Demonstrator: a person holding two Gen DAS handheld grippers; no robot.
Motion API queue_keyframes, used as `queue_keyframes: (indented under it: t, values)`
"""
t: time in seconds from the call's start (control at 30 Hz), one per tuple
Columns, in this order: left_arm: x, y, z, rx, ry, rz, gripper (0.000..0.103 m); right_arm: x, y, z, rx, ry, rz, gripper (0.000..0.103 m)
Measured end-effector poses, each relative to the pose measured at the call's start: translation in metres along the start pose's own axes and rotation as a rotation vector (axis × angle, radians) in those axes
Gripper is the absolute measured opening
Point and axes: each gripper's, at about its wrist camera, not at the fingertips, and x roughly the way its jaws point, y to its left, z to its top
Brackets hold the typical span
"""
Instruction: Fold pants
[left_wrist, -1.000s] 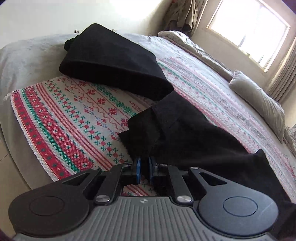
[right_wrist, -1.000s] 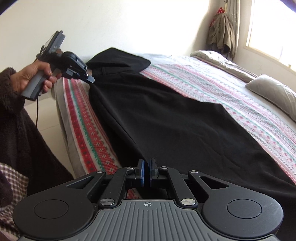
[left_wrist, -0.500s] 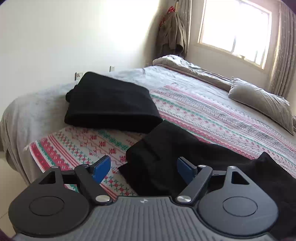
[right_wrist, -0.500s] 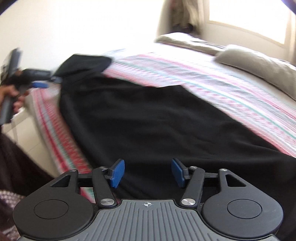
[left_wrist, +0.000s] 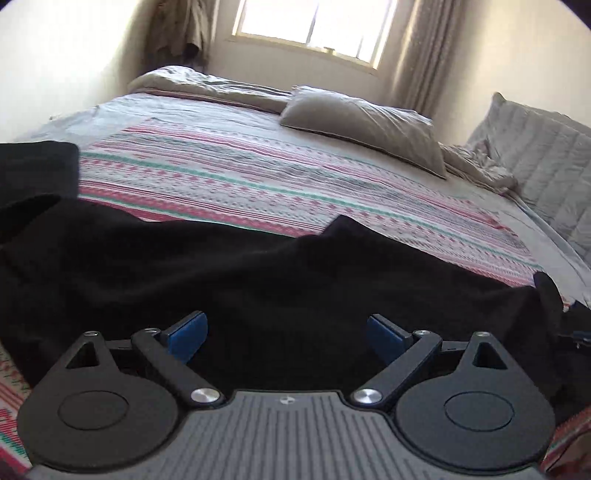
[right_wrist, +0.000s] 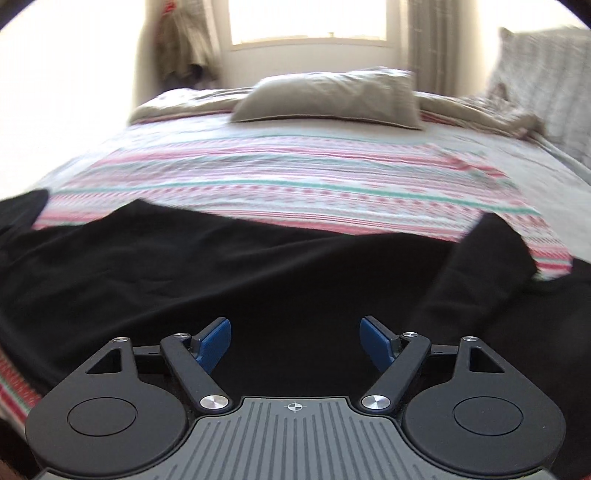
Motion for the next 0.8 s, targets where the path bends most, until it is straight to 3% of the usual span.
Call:
queue_keyframes:
  t: [0.4, 0.63, 0.8]
  values:
    - [0.045, -0.108, -0.016, 0.239, 0.011, -0.253, 0.103, 0.016, -0.119, -0.016, 0.29, -0.062, -0.203, 0.078]
    - [0.055, -0.167, -0.04, 0.404, 0.006, -0.446, 0.103, 0.036, -0.156, -0.025, 0.491, -0.15, -0.107, 0.069]
    - [0.056, -0.198, -0.057, 0.513, 0.006, -0.6, 0.095, 0.05, -0.164, -0.021, 0.588, -0.209, -0.043, 0.053]
